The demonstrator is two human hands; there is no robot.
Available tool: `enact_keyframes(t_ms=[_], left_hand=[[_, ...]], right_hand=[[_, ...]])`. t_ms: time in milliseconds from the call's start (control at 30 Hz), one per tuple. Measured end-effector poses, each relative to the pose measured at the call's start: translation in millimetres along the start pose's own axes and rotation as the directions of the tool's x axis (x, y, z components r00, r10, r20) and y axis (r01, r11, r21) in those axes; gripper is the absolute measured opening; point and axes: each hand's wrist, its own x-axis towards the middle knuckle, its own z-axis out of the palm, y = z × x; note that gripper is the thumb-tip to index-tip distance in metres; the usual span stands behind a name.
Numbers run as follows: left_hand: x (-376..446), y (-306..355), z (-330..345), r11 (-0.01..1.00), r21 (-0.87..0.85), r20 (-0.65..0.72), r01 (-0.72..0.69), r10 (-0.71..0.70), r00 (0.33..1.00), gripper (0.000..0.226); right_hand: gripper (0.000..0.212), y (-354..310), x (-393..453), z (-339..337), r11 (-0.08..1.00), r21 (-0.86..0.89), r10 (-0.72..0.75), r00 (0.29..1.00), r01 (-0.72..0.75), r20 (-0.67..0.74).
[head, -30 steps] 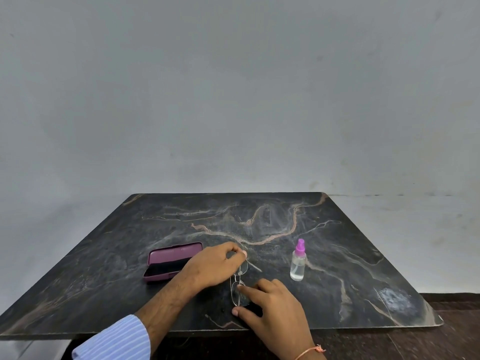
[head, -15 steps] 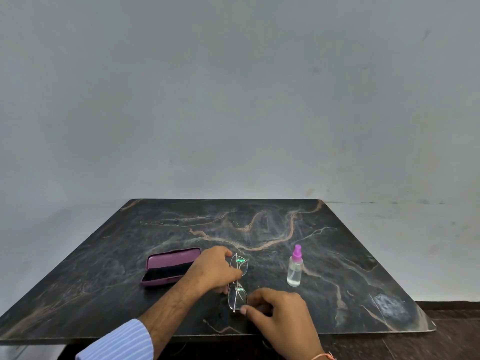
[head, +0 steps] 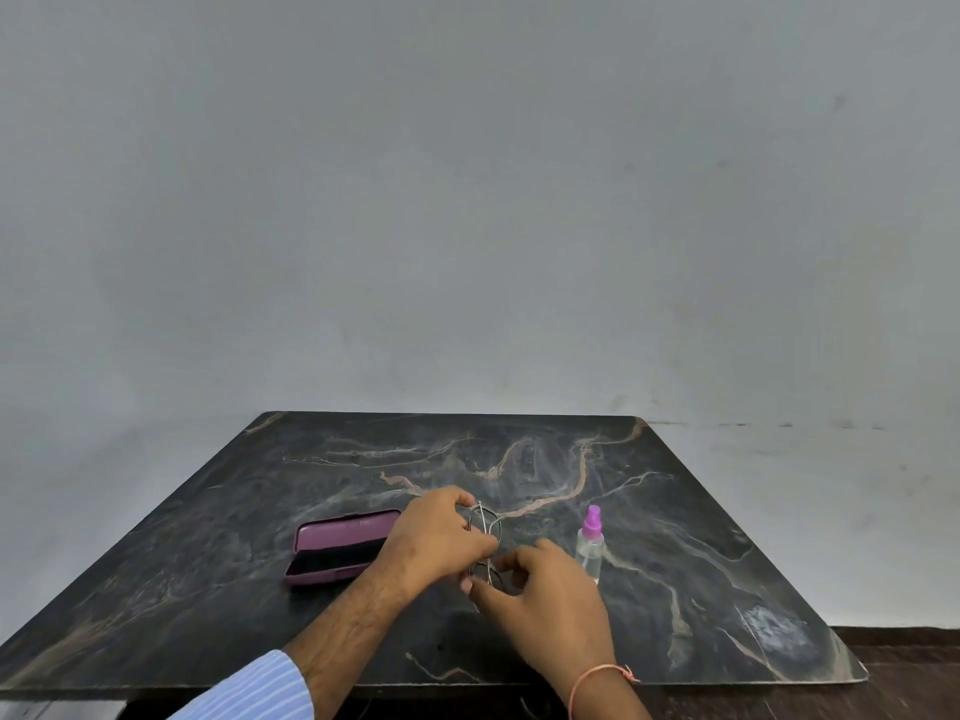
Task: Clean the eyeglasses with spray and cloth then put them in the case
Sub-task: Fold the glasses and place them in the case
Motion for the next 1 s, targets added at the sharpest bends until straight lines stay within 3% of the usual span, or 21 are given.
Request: enact_keyframes(t_ms=[133, 300, 433, 733, 867, 1000], left_hand=[[1.2, -4.4, -4.5, 0.992, -0.116, -0.027, 0.045, -0.048, 0.998, 0.069], [-5.0, -11.4, -16.2, 0.982, -0.176, -0.072, 0.063, -0.077, 0.994, 0.070], [-9.4, -21.8, -25.7, 0.963, -0.263, -0.109, 0.066, -0.097, 0.989, 0.087], [-15.8, -50.7, -56.5, 0.868, -0.478, -0.144, 0.136, -0.230, 0.962, 0.054], [-17.2, -64.2, -75.2, 0.824, -0.544, -0.123, 0.162, -0.269, 0.955, 0.043], [-22.8, -91.2, -95.8, 0.939, -0.319, -0.250, 0.131, -0.217, 0.944, 0.049]], right_hand=[[0.067, -12.9, 4.8, 3.7, 0.981, -0.175, -0.097, 0.991, 0.080, -0.090], [0.059, -27.8, 12.1, 8.9, 0.970, -0.199, -0.155, 0.986, 0.139, -0.064], [0.056, -38.9, 16.4, 15.6, 0.953, -0.233, -0.216, 0.974, 0.195, -0.065], [0.048, -69.5, 30.4, 29.6, 0.890, -0.288, -0.374, 0.927, 0.355, -0.013], [0.045, -85.3, 39.7, 27.4, 0.917, -0.223, -0.342, 0.939, 0.332, -0.010], [0.038, -90.0, 47.2, 22.9, 0.986, -0.018, -0.166, 0.982, 0.168, 0.090]])
